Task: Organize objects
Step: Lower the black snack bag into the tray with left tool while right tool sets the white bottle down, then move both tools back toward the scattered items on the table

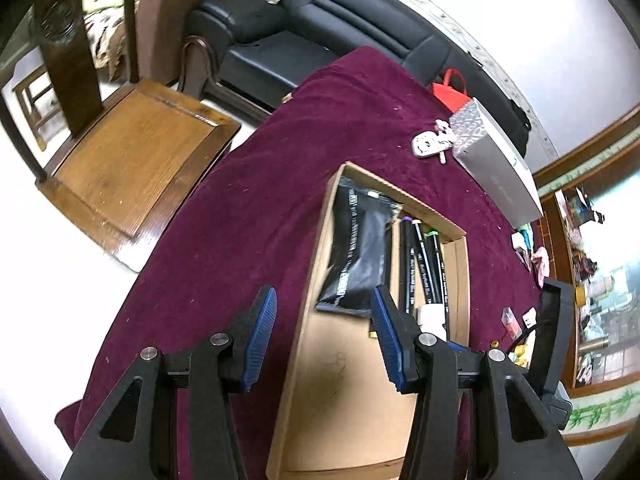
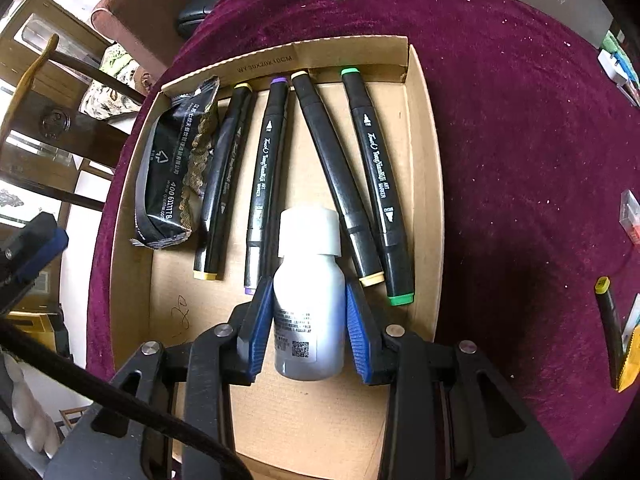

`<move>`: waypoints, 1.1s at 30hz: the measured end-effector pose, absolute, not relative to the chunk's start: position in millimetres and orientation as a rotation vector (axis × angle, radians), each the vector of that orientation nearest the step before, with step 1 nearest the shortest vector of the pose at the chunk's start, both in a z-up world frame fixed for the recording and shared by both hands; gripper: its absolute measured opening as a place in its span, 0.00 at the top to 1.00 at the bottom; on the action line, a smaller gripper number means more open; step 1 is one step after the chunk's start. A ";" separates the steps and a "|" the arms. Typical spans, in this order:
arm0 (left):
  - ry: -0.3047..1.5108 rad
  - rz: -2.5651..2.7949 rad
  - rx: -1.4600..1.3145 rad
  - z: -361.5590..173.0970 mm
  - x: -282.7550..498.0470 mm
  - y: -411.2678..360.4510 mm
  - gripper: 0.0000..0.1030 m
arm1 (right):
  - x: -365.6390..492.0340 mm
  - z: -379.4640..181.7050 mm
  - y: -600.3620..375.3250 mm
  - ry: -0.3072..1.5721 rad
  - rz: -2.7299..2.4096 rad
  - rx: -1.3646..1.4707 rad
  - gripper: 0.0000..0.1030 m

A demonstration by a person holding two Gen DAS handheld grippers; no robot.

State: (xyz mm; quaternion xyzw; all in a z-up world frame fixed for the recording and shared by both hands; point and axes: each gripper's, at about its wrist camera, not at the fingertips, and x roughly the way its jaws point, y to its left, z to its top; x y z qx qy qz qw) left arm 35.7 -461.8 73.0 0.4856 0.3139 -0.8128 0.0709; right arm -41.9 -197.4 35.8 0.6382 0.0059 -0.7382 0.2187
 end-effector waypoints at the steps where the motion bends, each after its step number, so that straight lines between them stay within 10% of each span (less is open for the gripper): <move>1: 0.946 -2.443 1.458 72.8 36.8 -462.5 0.58 | -41.0 36.5 -197.5 0.019 -2.044 1.765 0.68; 33: 0.750 -2.649 1.525 129.5 25.5 -271.8 0.58 | -1.1 102.3 -60.7 0.217 -2.339 1.559 0.67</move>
